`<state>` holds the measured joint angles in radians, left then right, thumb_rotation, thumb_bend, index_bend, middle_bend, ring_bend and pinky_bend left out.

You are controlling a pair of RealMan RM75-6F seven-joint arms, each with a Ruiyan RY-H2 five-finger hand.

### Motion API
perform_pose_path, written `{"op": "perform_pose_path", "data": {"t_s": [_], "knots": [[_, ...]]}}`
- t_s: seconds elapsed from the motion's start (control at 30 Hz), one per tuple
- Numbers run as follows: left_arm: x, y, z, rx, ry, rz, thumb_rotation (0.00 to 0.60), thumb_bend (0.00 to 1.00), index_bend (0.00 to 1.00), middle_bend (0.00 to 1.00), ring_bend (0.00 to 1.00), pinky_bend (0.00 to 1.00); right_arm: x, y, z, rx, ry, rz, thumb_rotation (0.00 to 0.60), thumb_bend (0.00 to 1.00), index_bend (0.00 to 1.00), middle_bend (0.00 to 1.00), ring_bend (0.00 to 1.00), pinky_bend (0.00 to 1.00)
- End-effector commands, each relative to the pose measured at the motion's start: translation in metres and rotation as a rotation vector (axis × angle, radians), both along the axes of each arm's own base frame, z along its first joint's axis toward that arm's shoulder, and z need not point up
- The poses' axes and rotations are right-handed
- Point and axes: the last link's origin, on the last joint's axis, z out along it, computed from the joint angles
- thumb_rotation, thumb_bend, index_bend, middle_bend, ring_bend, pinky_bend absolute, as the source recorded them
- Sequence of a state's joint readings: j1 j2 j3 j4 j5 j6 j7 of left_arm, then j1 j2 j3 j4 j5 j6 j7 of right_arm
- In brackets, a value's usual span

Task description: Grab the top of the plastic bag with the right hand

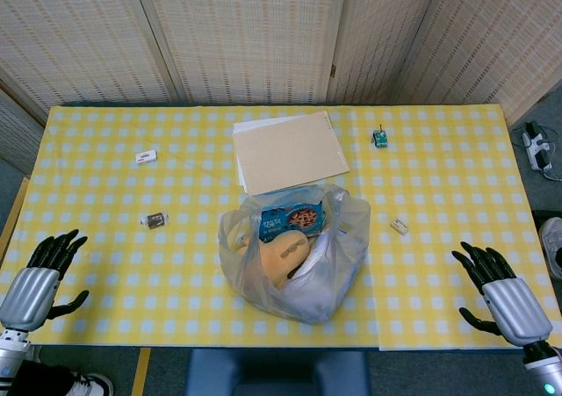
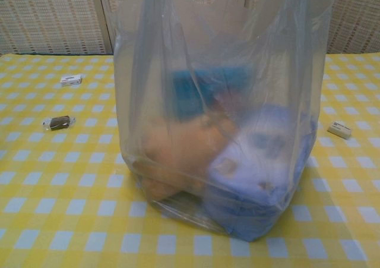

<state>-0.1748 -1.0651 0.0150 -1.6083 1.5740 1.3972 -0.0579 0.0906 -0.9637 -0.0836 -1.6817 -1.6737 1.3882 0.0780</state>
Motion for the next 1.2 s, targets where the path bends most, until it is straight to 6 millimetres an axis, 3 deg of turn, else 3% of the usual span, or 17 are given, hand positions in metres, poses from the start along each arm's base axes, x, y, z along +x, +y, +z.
{"op": "perform_pose_path", "data": {"t_s": [0.03, 0.23, 0.4, 0.7, 0.87, 1.2], "knots": [[0.0, 0.0, 0.0, 0.0, 0.0, -0.001, 0.6, 0.32, 0.01, 0.05, 0.05, 0.01, 0.0, 0.0, -0.001, 0.006, -0.002, 0.001, 0.6, 0.29, 0.0, 0.0, 0.0, 0.0], [0.003, -0.002, -0.001, -0.001, 0.0, -0.013, 0.6, 0.32, 0.01, 0.05, 0.05, 0.01, 0.001, -0.001, -0.002, 0.021, -0.036, 0.009, 0.6, 0.29, 0.0, 0.0, 0.0, 0.0], [0.005, -0.004, 0.001, 0.008, -0.008, -0.026, 0.6, 0.32, 0.01, 0.05, 0.05, 0.01, 0.005, -0.013, -0.002, 0.048, -0.174, 0.087, 0.6, 0.29, 0.0, 0.0, 0.0, 0.0], [0.003, -0.001, -0.001, -0.005, -0.007, -0.019, 0.6, 0.32, 0.01, 0.05, 0.05, 0.01, 0.028, -0.043, 0.007, 0.16, -0.621, 0.274, 0.6, 0.29, 0.0, 0.0, 0.0, 0.0], [0.006, -0.001, -0.004, -0.009, -0.003, -0.029, 0.6, 0.32, 0.01, 0.05, 0.05, 0.01, 0.042, -0.053, 0.003, 0.222, -0.714, 0.338, 0.6, 0.29, 0.0, 0.0, 0.0, 0.0], [0.004, -0.001, -0.002, -0.013, -0.009, -0.021, 0.6, 0.32, 0.01, 0.05, 0.05, 0.01, 0.063, -0.084, -0.008, 0.37, -1.161, 0.28, 0.6, 0.29, 0.0, 0.0, 0.01, 0.0]]}}
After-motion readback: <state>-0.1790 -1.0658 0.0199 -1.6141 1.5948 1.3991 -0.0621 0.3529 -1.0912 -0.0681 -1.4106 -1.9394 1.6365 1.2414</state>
